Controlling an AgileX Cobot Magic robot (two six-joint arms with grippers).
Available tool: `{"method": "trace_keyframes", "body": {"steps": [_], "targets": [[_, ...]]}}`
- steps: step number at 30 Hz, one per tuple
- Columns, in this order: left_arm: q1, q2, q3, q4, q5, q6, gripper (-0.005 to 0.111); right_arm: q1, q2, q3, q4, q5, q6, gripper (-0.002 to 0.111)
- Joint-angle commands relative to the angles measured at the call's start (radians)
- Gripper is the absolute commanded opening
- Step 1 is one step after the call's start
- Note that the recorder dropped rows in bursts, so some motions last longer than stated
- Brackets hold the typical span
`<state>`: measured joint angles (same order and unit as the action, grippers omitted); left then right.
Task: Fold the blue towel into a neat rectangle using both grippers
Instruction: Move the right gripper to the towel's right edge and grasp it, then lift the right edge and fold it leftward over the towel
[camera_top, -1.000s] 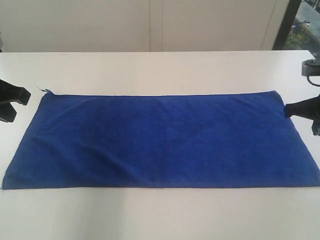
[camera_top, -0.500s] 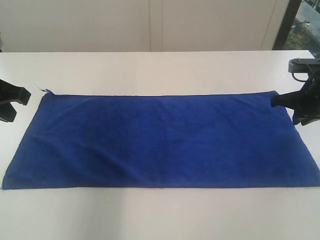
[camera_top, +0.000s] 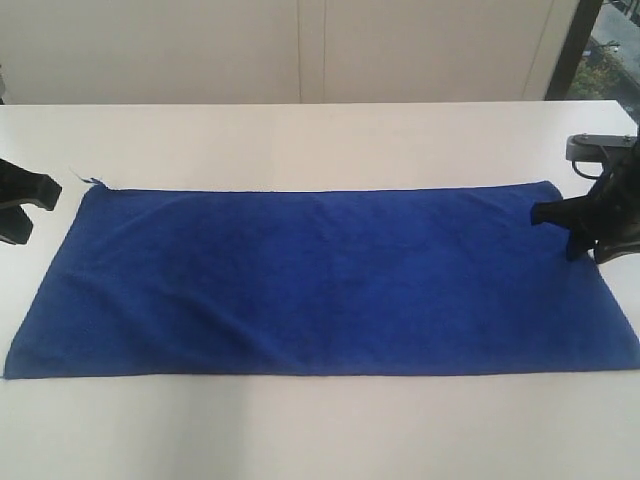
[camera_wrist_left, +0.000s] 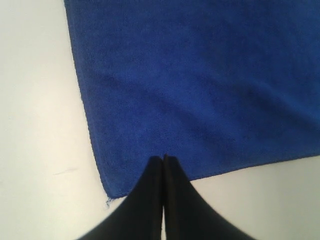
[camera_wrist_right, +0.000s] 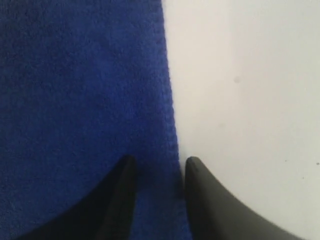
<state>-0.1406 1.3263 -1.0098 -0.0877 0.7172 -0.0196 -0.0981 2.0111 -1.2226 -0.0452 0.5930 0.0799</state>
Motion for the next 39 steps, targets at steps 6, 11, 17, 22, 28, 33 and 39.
{"method": "trace_keyframes", "body": {"steps": [6, 11, 17, 22, 28, 33, 39], "targets": [[-0.001, -0.011, 0.003, -0.013, 0.008, 0.002, 0.000, -0.003, 0.008, -0.002, 0.022, 0.036, -0.040, 0.000], [-0.001, -0.011, 0.003, -0.013, 0.008, 0.002, 0.000, -0.005, 0.008, -0.002, -0.072, 0.041, -0.013, 0.000], [-0.001, -0.011, 0.003, -0.013, 0.008, 0.002, 0.000, -0.058, 0.008, -0.015, -0.267, 0.085, 0.115, 0.000], [-0.001, -0.011, 0.003, -0.013, 0.008, 0.002, 0.000, -0.123, 0.008, -0.081, -0.275, 0.135, 0.118, 0.000], [-0.001, -0.011, 0.003, -0.013, 0.008, 0.002, 0.000, -0.158, 0.006, -0.137, -0.278, 0.160, 0.118, 0.000], [-0.001, -0.011, 0.003, -0.013, 0.009, 0.002, 0.000, -0.148, 0.002, -0.165, -0.204, 0.184, 0.096, 0.000], [-0.001, -0.011, 0.003, -0.013, 0.009, 0.002, 0.000, -0.064, -0.054, -0.187, -0.173, 0.228, 0.093, 0.000]]}}
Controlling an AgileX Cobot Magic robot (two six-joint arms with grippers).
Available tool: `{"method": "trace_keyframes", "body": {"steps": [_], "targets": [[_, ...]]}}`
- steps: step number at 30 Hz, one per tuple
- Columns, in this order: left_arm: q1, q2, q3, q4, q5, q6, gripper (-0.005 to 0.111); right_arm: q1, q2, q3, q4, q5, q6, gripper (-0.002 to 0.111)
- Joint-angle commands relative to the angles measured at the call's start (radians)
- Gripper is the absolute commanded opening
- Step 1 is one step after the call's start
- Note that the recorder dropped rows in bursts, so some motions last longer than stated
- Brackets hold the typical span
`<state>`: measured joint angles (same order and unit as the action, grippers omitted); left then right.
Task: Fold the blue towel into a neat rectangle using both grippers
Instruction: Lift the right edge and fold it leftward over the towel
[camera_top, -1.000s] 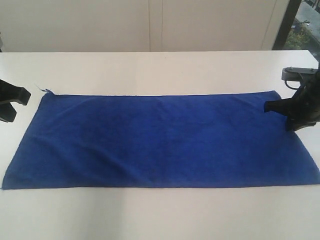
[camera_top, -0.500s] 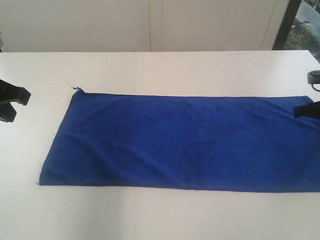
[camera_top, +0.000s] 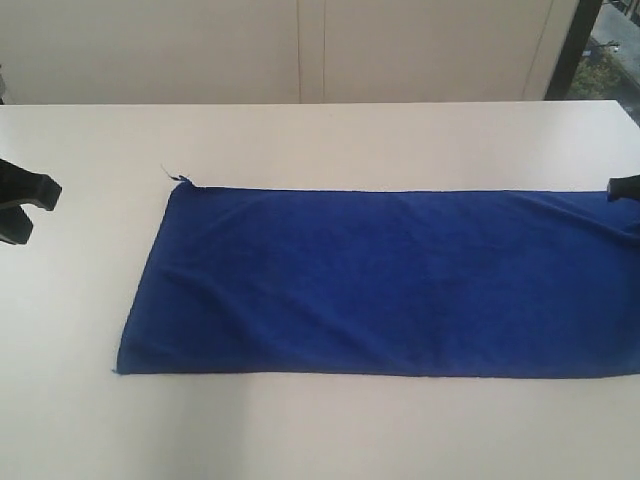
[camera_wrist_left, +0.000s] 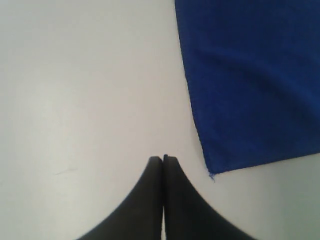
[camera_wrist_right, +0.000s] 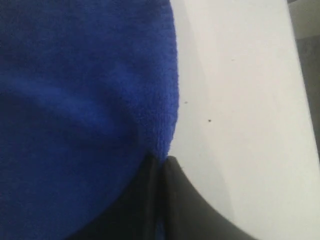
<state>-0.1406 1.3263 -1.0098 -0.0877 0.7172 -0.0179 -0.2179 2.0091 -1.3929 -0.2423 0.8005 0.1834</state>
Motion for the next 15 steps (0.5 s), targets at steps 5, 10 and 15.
{"method": "trace_keyframes", "body": {"steps": [5, 10, 15], "targets": [[-0.001, -0.011, 0.003, -0.013, 0.009, 0.000, 0.000, 0.171, -0.119, -0.045, 0.039, 0.075, -0.029, 0.000], [-0.001, -0.011, 0.003, -0.013, 0.009, 0.000, 0.000, 0.301, -0.171, -0.080, 0.066, 0.121, -0.080, 0.000], [-0.001, -0.011, 0.003, -0.013, 0.009, 0.000, 0.000, 0.416, -0.192, -0.127, 0.159, 0.156, -0.163, 0.000]]}}
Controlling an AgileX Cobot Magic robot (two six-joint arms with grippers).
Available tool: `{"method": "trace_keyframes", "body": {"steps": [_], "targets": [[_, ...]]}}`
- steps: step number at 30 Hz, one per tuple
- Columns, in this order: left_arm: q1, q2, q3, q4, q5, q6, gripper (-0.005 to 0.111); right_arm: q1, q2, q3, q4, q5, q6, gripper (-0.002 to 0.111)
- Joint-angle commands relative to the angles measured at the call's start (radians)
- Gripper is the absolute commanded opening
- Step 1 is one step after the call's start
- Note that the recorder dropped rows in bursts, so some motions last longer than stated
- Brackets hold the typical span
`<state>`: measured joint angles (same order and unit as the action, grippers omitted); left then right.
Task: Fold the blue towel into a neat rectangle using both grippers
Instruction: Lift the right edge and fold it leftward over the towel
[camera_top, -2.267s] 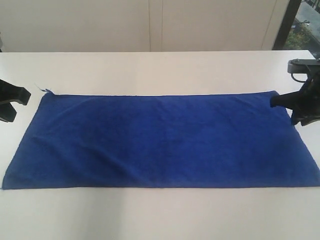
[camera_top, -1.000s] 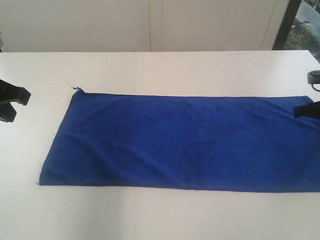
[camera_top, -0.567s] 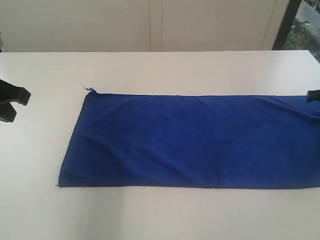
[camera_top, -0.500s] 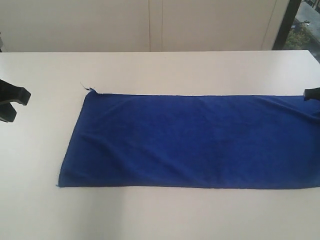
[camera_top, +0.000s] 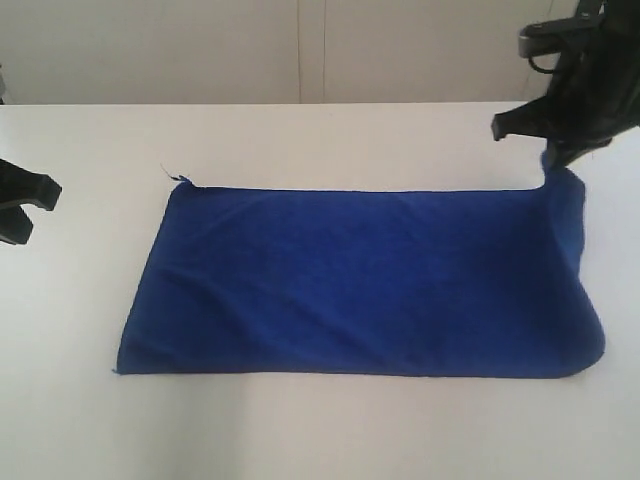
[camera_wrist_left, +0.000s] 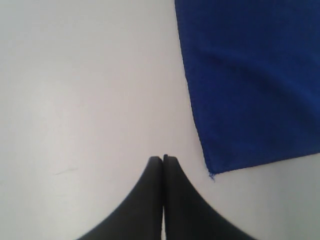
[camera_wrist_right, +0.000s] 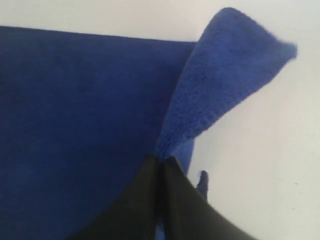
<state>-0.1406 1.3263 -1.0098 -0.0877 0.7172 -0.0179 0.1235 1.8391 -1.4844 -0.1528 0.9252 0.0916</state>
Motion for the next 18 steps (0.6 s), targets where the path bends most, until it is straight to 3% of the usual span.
{"method": "trace_keyframes", "body": {"steps": [1, 10, 18], "targets": [[-0.001, -0.011, 0.003, -0.013, 0.009, 0.000, 0.000, 0.097, -0.022, -0.050, 0.099, 0.043, -0.092, 0.000], [-0.001, -0.011, 0.003, -0.013, 0.009, 0.000, 0.000, 0.286, 0.001, -0.200, 0.311, 0.067, -0.229, 0.000], [-0.001, -0.011, 0.003, -0.013, 0.009, 0.000, 0.000, 0.457, 0.152, -0.442, 0.447, 0.059, -0.271, 0.000]]}}
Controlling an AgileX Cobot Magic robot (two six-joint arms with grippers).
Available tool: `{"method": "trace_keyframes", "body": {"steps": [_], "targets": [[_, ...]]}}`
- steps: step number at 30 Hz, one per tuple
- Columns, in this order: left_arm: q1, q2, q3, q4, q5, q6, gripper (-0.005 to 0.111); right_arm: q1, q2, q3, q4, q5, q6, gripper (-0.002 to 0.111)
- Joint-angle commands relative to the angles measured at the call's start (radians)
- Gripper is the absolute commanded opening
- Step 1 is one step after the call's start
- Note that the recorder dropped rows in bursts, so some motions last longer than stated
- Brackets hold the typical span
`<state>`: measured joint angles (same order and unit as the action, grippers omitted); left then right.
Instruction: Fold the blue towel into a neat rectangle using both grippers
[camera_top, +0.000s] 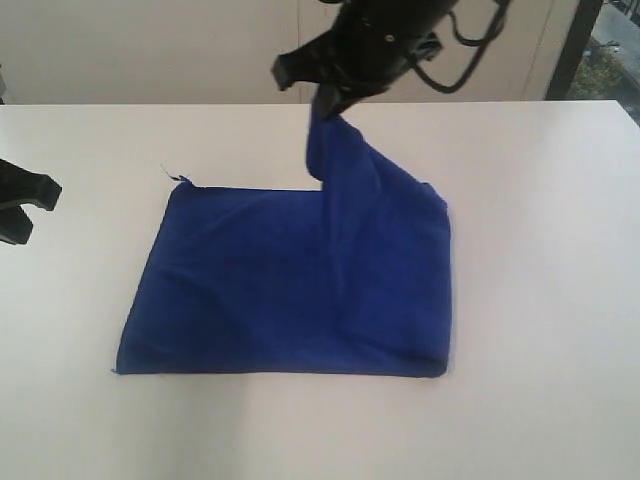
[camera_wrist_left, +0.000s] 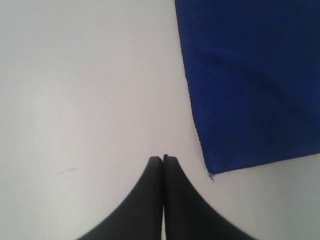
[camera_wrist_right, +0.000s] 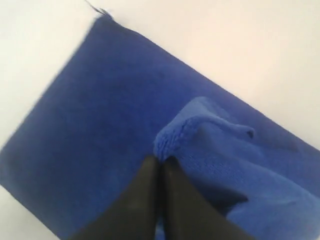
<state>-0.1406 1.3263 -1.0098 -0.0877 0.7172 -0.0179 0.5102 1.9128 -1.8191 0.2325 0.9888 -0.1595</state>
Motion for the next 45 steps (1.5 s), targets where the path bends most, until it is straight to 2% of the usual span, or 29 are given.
{"method": "trace_keyframes", "body": {"steps": [1, 8, 13, 16, 17, 18, 19, 20, 23, 26, 28, 29, 30, 31, 34, 40, 45], "targets": [[-0.001, -0.011, 0.003, -0.013, 0.009, 0.000, 0.000, 0.085, 0.102, -0.135, 0.075, -0.004, -0.020, 0.000], [-0.001, -0.011, 0.003, -0.013, 0.009, 0.000, 0.000, 0.194, 0.355, -0.237, 0.221, -0.161, -0.024, 0.000], [-0.001, -0.011, 0.003, -0.013, 0.009, 0.000, 0.000, 0.224, 0.515, -0.272, 0.278, -0.288, -0.024, 0.000], [-0.001, -0.011, 0.003, -0.013, 0.009, 0.000, 0.000, 0.226, 0.542, -0.274, 0.299, -0.286, -0.046, 0.003], [-0.001, -0.011, 0.003, -0.013, 0.009, 0.000, 0.000, 0.226, 0.544, -0.274, 0.299, -0.283, -0.046, 0.007], [-0.001, -0.011, 0.003, -0.013, 0.009, 0.000, 0.000, 0.226, 0.540, -0.274, 0.309, -0.279, -0.046, 0.022], [-0.001, -0.011, 0.003, -0.013, 0.009, 0.000, 0.000, 0.226, 0.534, -0.274, 0.314, -0.279, -0.046, 0.032], [-0.001, -0.011, 0.003, -0.013, 0.009, 0.000, 0.000, 0.224, 0.510, -0.274, 0.315, -0.278, -0.046, 0.048], [-0.001, -0.011, 0.003, -0.013, 0.009, 0.000, 0.000, 0.211, 0.466, -0.274, 0.309, -0.266, -0.046, 0.055], [-0.001, -0.011, 0.003, -0.013, 0.009, 0.000, 0.000, 0.155, 0.395, -0.274, 0.302, -0.163, -0.046, 0.055], [-0.001, -0.011, 0.003, -0.013, 0.009, 0.000, 0.000, 0.104, 0.368, -0.274, 0.251, -0.051, -0.046, 0.050], [-0.001, -0.011, 0.003, -0.013, 0.009, 0.000, 0.000, 0.078, 0.361, -0.274, 0.198, 0.009, -0.046, 0.042], [-0.001, -0.011, 0.003, -0.013, 0.009, 0.000, 0.000, 0.053, 0.358, -0.274, 0.144, 0.075, -0.046, 0.029], [-0.001, -0.011, 0.003, -0.013, 0.009, 0.000, 0.000, 0.035, 0.358, -0.274, 0.112, 0.109, -0.046, 0.020], [-0.001, -0.011, 0.003, -0.013, 0.009, 0.000, 0.000, -0.013, 0.360, -0.273, 0.020, 0.157, -0.046, 0.000], [-0.001, -0.011, 0.003, -0.013, 0.009, 0.000, 0.000, -0.102, 0.363, -0.205, -0.138, 0.116, -0.066, 0.000], [-0.001, -0.011, 0.003, -0.013, 0.009, 0.000, 0.000, -0.153, 0.364, -0.143, -0.144, 0.003, -0.072, 0.000]]}}
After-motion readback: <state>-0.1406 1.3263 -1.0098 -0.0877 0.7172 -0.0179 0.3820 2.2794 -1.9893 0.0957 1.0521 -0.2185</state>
